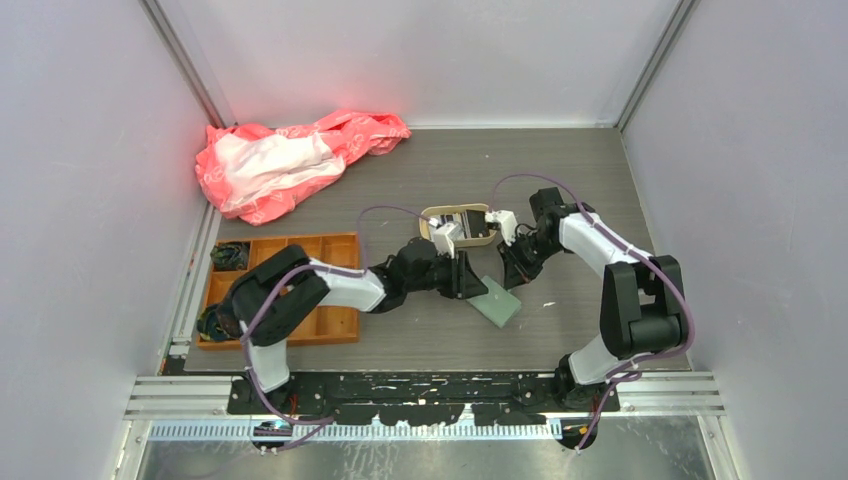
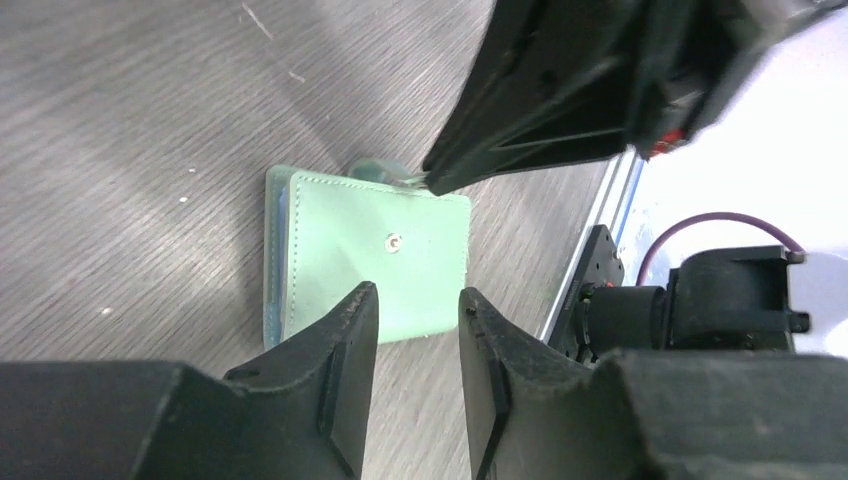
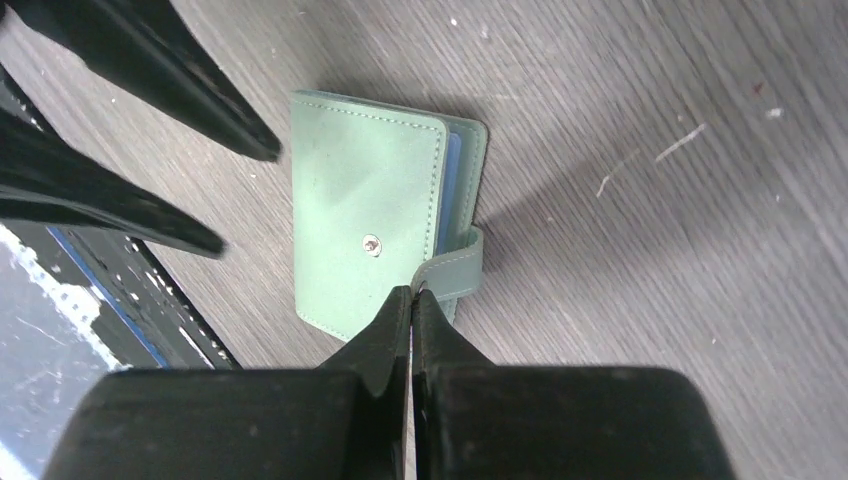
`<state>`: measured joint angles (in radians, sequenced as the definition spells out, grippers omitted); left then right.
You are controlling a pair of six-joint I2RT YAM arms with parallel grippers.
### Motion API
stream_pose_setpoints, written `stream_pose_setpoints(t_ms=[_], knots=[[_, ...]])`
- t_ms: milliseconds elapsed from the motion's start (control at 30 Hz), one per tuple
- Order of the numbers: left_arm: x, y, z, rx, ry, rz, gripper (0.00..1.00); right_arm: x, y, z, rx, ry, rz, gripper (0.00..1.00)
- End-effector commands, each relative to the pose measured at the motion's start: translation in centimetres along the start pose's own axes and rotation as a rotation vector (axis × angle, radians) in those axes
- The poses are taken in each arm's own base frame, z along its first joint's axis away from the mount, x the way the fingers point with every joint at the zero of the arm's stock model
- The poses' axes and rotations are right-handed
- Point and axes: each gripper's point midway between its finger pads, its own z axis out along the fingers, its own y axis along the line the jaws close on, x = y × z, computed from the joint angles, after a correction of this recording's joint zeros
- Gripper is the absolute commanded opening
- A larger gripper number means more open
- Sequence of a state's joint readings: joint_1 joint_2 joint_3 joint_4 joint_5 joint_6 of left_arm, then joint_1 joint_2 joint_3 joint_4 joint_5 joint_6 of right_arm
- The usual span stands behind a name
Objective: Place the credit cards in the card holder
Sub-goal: Close the card holder at the center of the board.
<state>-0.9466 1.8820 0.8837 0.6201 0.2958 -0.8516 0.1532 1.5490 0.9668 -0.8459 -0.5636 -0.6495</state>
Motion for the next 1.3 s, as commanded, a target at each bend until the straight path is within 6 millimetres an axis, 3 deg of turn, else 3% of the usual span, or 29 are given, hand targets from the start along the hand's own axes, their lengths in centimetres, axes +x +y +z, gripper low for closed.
stream_pose_setpoints(t_ms=[0, 100, 267, 667, 1033, 1267], knots=[[-5.1, -2.6, -3.0, 0.041, -0.226, 0.246, 0.37, -3.2, 0.8, -1.4, -0.027, -0.122, -0.246, 0.01], [-4.8, -1.2, -4.0, 0.021, -0.241, 0.250, 0.38, -4.2, 0.9, -1.3, -0.032, -0.131, -0.334, 0.01], [-3.6, 0.1, -3.6, 0.047, -0.172, 0.132, 0.36, -4.8, 1.8, -0.2, -0.064, -0.095, -0.447, 0.01], [-0.5, 3.4, -2.3, -0.089, -0.017, -0.006, 0.35, -2.5, 2.7, 1.8, -0.063, -0.047, -0.525, 0.04], [1.4, 3.2, -2.1, -0.117, 0.057, -0.025, 0.35, -1.3, 4.2, 3.2, -0.088, -0.016, -0.544, 0.06], [3.4, 4.2, -2.4, -0.193, 0.134, -0.023, 0.33, -0.6, 4.7, 3.3, -0.083, -0.001, -0.516, 0.16]])
